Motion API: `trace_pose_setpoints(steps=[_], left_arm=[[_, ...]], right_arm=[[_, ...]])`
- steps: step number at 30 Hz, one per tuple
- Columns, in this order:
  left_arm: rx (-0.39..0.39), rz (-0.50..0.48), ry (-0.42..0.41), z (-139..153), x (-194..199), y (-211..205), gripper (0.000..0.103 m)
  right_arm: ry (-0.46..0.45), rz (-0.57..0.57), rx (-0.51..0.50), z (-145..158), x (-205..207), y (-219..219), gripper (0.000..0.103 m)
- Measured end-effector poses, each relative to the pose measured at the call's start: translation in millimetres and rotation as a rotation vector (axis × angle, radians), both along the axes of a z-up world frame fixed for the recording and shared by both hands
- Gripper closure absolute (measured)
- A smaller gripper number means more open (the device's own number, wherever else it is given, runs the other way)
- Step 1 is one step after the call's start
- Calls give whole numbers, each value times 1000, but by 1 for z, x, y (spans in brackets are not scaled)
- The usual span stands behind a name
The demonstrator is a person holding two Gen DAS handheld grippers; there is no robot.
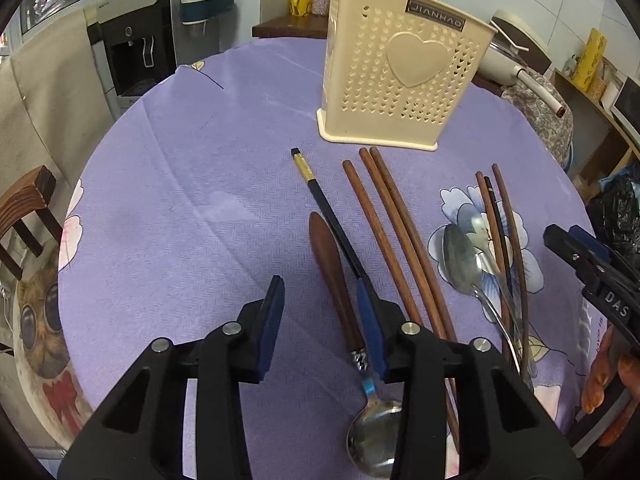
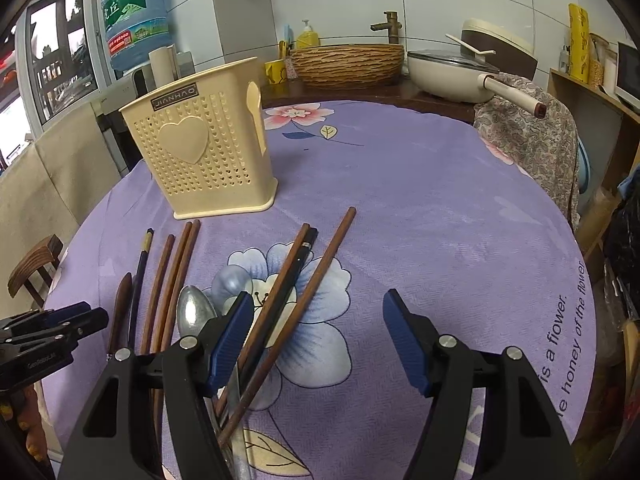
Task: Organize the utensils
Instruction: 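Move the left tool toward the wooden-handled spoon while the right tool approaches a brown chopstick, then close the left tool on the wooden-handled spoon while the right tool grasps a brown chopstick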
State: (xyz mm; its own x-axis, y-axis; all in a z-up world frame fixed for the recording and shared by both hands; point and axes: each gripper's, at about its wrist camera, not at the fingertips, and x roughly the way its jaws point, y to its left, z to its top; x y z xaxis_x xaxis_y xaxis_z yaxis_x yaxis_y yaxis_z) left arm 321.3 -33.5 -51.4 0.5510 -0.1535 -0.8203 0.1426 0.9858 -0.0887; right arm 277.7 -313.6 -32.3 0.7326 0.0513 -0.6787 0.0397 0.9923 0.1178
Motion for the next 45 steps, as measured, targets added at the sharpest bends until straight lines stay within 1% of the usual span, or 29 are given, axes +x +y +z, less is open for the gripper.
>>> trace_pose_setpoints(steps=[3,5,7,10,13,15,17,19,20,22,24,26,31,33,34,39,40,42,45], left_arm=[[-9,11,18,-4,8,-4,70],[9,17,24,-6,13,-6,74],[5,21,39,-10,17,-6,78],[-15,22,62,-13,21,-5,81],[-17,26,72,-13,24,-4,81],[-22,28,78,-13,27,-4,82],[-24,31,82,-13,30,-4,82],[-14,31,82,-13,31,-6,82],[-7,30,80,-13,31,-7,82],[-7,38,77,-14,31,-8,83],[-5,40,78,-14,32,-8,84],[1,38,76,-14,31,-9,85],[10,42,76,-13,30,-10,85],[15,43,73,-14,30,-11,85],[18,44,71,-14,30,-11,85],[27,55,59,-14,28,-14,85],[28,57,58,-14,27,-14,85],[25,61,60,-14,28,-14,86],[22,64,66,-14,29,-14,86]], right_arm=[[-1,3,-4,0,2,-1,37],[-2,7,-12,0,4,-1,37],[2,6,-13,-1,6,-1,37],[12,-4,-16,-4,13,-1,37],[31,-22,-18,-6,24,-3,39],[44,-41,-20,-7,33,-6,49],[66,-56,-15,-10,43,-9,55],[98,-60,3,-13,55,-11,58],[115,-62,9,-14,61,-11,61],[139,-73,12,-19,73,-12,63],[165,-88,18,-24,83,-12,69],[196,-101,22,-29,92,-12,73],[183,-118,-26,-32,99,-3,76],[176,-124,-49,-33,99,-1,80],[173,-124,-46,-33,99,-1,80],[162,-111,-59,-33,99,4,91],[163,-111,-61,-33,99,6,92],[171,-117,-38,-33,101,5,96],[177,-119,-18,-33,103,4,96]])
